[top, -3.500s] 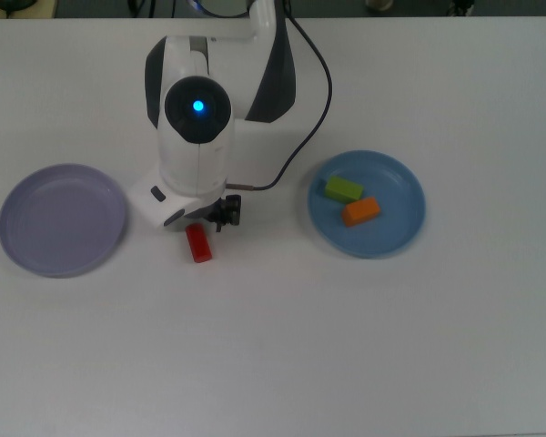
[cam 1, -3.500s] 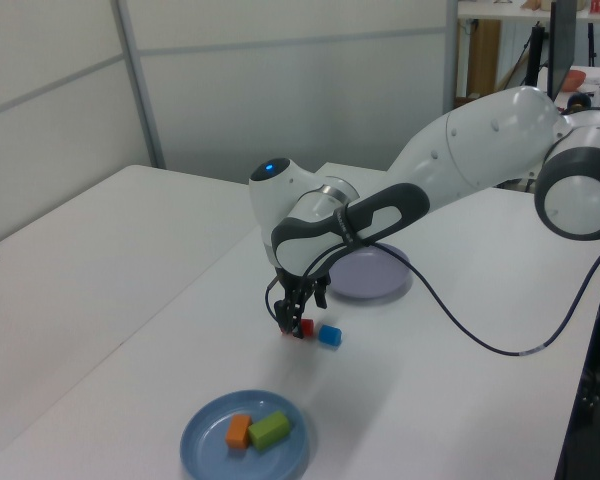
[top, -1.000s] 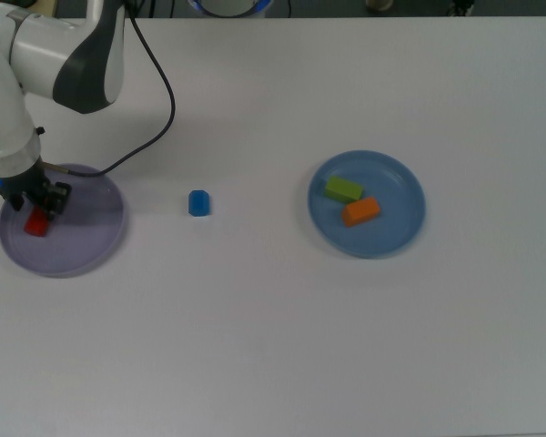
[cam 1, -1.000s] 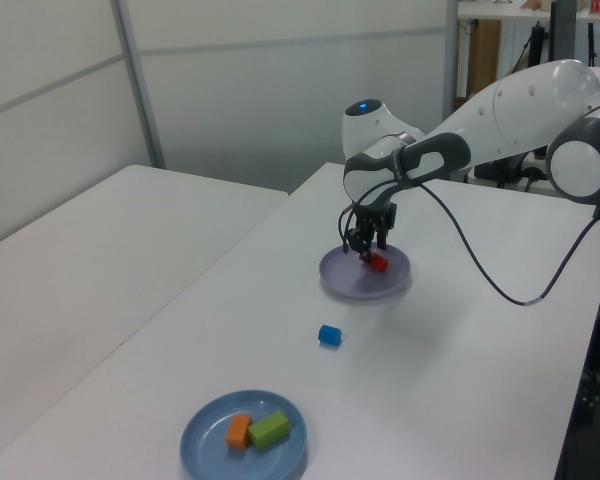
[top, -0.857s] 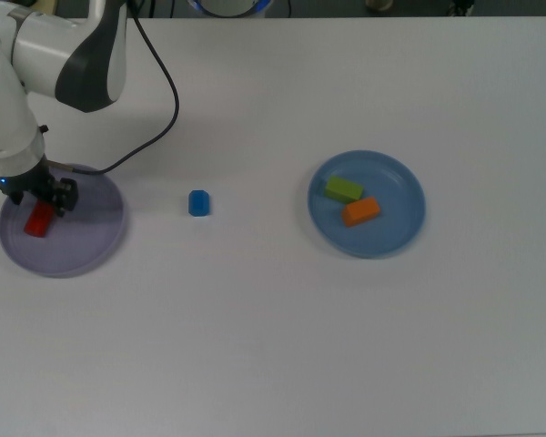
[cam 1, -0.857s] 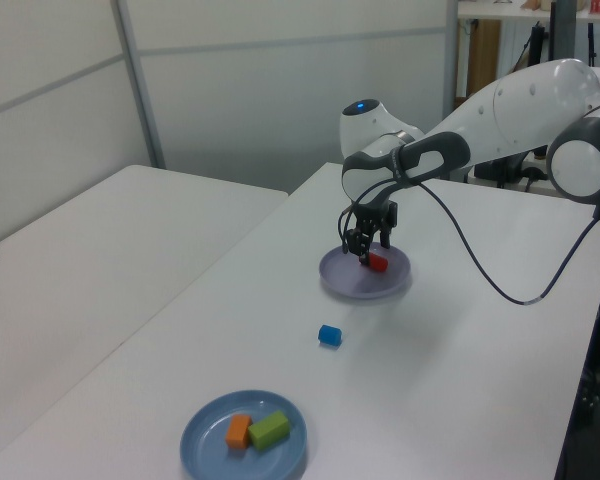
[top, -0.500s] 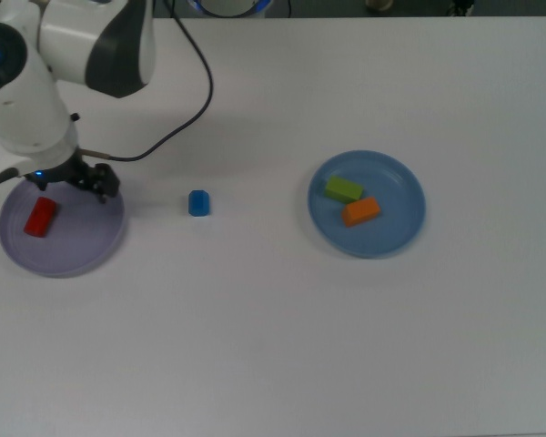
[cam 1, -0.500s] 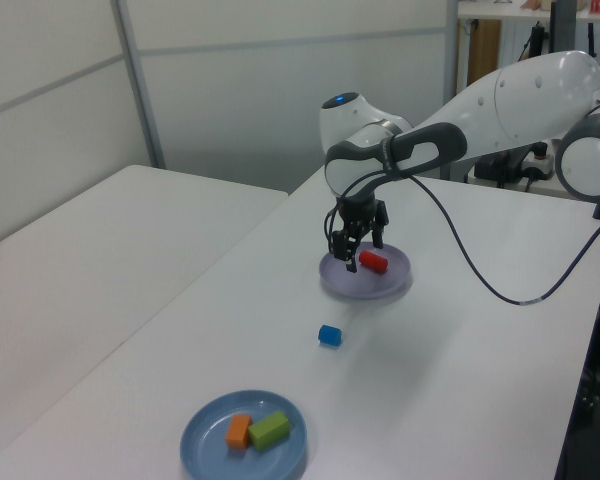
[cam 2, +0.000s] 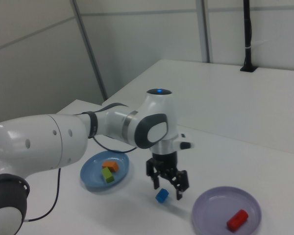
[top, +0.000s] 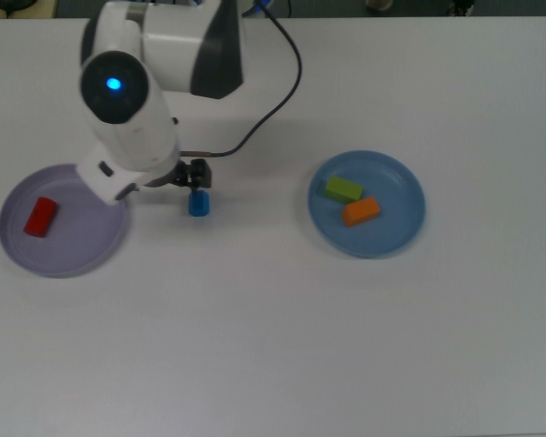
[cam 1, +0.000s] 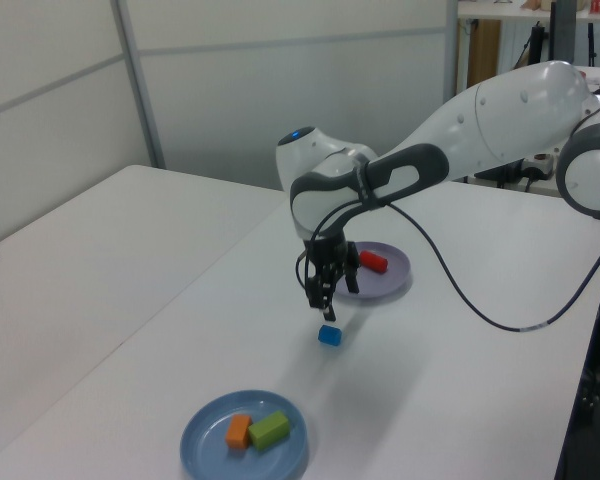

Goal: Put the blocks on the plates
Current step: 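Move the gripper to the blue block and grasp it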

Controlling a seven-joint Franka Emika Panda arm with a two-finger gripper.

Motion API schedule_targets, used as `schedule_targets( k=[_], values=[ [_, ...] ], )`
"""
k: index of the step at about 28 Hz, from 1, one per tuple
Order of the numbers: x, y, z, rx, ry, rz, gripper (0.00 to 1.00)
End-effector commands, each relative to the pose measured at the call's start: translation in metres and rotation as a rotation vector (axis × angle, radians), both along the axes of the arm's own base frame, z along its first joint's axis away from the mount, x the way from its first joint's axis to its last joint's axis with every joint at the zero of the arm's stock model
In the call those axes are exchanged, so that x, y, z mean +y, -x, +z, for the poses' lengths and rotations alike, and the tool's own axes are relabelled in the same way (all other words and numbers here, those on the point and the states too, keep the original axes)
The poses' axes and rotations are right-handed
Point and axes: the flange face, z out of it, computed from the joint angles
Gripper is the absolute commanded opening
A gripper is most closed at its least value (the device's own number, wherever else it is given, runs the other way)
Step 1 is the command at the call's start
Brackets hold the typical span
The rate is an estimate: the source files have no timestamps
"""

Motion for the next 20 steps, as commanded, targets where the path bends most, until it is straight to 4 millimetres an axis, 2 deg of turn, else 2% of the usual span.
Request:
schedule_targets(
  k=[1, 2, 5, 8, 10, 20],
  values=[
    [0.033, 0.011, -0.013, 0.037, -0.006, 0.036, 1.00],
    [0.041, 0.011, -0.016, 0.042, -0.005, 0.049, 1.00],
    [0.044, 0.010, -0.020, 0.036, -0.004, 0.055, 0.98],
    [0.048, 0.009, -0.027, 0.029, 0.006, 0.042, 0.75],
    [0.048, 0.006, -0.026, 0.010, 0.009, 0.027, 0.67],
    [0.044, 0.005, -0.034, 0.012, 0.022, 0.028, 0.65]
  ],
)
